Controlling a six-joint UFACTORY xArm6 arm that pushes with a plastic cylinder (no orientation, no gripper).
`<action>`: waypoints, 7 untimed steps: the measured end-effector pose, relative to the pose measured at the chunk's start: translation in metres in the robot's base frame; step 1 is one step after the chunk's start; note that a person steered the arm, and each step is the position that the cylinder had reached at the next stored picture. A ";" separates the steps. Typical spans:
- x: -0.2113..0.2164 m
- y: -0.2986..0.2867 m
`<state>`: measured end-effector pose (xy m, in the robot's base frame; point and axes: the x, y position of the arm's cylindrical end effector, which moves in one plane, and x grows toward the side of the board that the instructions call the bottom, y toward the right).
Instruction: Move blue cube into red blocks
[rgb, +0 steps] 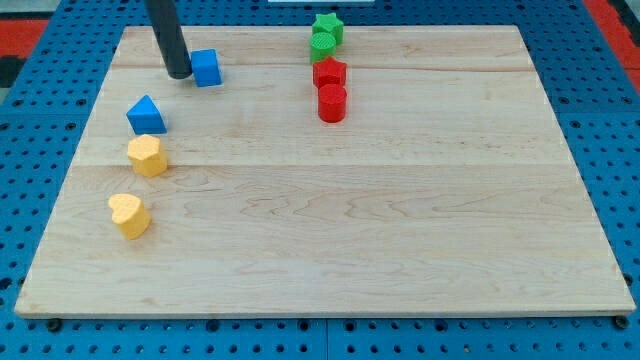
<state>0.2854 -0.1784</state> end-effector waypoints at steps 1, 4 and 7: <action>0.000 0.019; -0.012 0.031; -0.028 0.047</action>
<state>0.2576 -0.1319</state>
